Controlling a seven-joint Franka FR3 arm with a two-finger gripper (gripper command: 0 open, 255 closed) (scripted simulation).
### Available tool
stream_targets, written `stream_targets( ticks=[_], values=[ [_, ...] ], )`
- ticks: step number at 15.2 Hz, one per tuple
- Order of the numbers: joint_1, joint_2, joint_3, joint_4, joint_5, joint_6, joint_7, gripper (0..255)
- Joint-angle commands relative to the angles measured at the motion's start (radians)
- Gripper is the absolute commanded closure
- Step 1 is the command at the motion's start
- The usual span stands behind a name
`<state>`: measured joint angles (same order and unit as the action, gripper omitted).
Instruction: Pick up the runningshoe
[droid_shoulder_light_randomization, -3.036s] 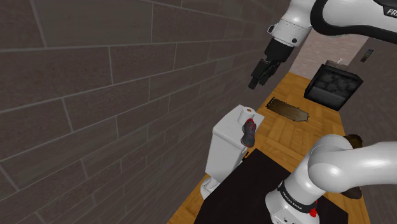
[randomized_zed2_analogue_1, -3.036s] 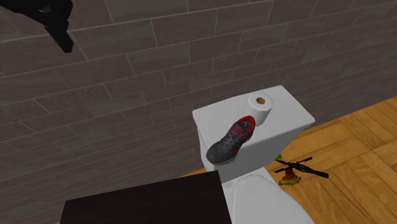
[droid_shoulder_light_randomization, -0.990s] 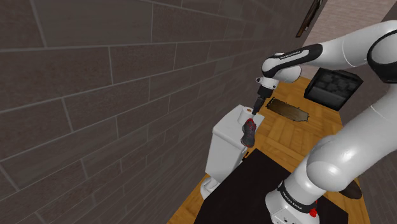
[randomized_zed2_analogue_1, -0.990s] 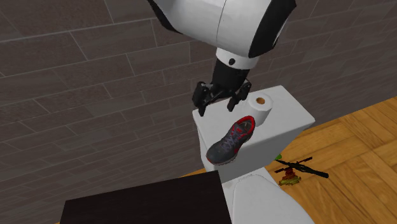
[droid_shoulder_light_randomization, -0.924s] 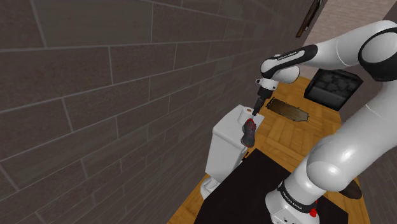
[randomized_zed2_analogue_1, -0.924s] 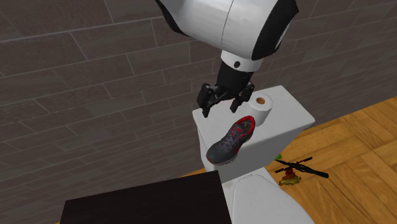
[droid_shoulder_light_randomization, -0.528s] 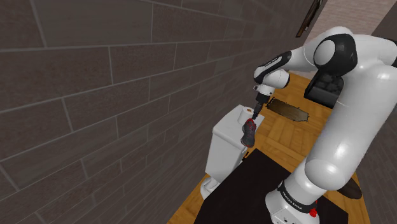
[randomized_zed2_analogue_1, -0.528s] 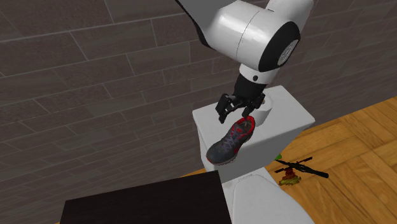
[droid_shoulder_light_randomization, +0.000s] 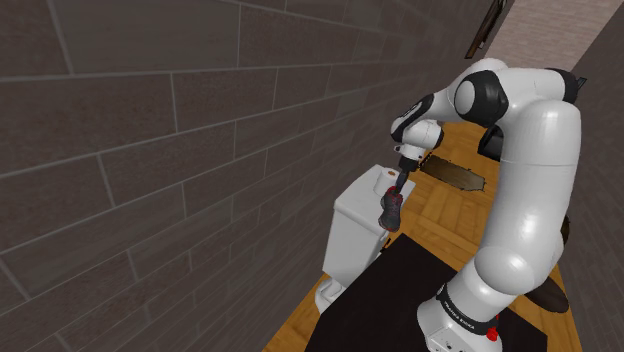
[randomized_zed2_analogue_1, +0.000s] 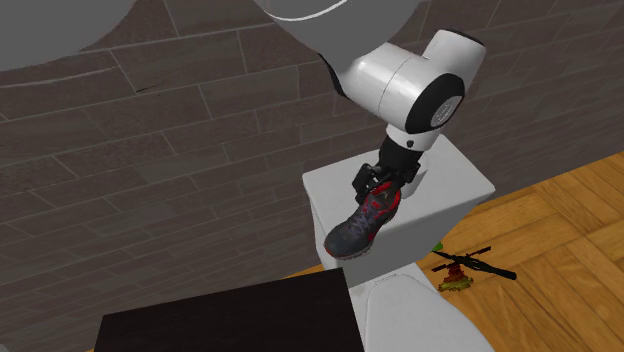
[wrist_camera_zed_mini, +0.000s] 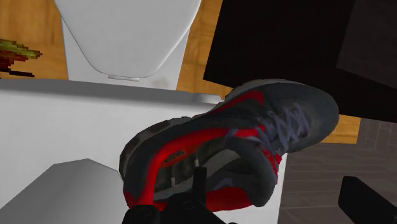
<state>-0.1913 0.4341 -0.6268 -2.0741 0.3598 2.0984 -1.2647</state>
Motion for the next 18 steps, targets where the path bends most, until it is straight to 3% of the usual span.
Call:
stream_targets(
  ticks=[1,5,6,18],
  values=[
    [-0.009,0.026,0.012,0.000,0.019,0.021,-0.013,0],
    [-0.015,0.044,0.020,0.000,0.032,0.035,-0.021,0],
    [-0.014,0.042,0.020,-0.001,0.031,0.035,-0.021,255],
    [-0.004,0.011,0.005,0.001,0.008,0.008,-0.006,255]
  ],
)
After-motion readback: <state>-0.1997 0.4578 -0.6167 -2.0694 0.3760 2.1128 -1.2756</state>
